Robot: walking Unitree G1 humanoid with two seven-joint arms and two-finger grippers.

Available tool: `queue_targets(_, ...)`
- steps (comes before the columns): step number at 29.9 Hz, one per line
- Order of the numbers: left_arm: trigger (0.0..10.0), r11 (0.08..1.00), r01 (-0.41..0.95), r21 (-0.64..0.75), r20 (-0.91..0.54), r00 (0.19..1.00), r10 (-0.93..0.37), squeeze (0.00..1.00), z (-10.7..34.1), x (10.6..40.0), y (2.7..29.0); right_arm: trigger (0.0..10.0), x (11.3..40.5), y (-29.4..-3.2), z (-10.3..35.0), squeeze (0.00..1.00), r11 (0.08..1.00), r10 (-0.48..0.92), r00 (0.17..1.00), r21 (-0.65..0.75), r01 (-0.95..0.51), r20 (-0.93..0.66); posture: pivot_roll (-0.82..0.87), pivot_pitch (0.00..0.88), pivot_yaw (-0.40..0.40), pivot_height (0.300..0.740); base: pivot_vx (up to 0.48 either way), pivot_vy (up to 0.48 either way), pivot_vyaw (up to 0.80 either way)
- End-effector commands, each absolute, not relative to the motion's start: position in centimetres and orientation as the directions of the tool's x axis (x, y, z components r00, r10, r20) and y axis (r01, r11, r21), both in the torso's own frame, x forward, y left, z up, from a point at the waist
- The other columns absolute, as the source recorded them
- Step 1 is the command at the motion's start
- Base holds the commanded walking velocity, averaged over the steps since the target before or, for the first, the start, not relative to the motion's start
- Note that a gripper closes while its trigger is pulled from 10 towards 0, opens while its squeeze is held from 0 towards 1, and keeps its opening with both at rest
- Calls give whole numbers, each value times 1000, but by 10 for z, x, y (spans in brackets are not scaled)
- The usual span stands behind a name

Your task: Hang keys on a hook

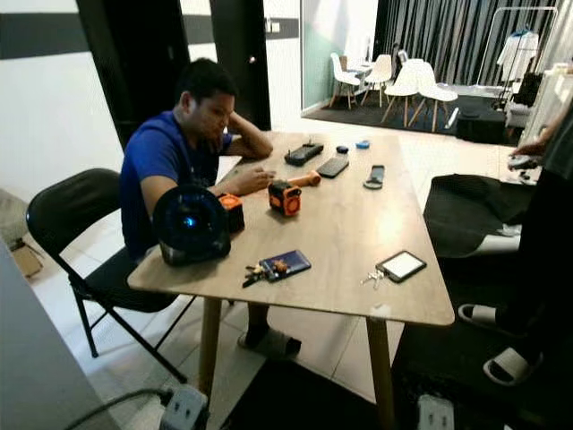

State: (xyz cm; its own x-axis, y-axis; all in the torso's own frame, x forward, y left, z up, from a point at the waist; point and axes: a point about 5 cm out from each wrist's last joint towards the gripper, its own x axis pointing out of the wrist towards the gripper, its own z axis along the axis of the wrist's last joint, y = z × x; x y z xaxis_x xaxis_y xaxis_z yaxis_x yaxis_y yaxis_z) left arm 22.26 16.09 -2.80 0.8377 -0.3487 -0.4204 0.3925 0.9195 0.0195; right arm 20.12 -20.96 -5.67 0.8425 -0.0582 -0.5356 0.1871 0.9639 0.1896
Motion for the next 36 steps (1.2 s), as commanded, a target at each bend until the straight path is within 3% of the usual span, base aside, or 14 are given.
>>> queue_targets(1, 10000, 938, 346, 27, -512, 811, -284, 0, -44, 207, 172, 10000, 179, -201, -73, 0, 965, -39, 774, 178, 194, -632, 41, 23, 21, 740, 0, 0, 0)
queue_targets(11, 10000, 956, 292, -3, -575, 782, -240, 0, -54, 203, 168, 10000, 152, -192, -91, 0, 972, 18, 652, 165, 165, -758, 39, 14, 21, 740, 0, 0, 0)
queue_targets(20, 10000, 959, 254, 126, -638, 761, -118, 0, -60, 206, 175, 10000, 168, -194, -83, 0, 973, -13, 699, 151, 173, -715, 37, 9, 29, 740, 0, 0, 0)
queue_targets(36, 10000, 969, 227, 97, -603, 788, -124, 0, -53, 216, 176, 10000, 176, -189, -80, 0, 967, -15, 726, 174, 185, -688, 46, 2, 32, 740, 0, 0, 0)
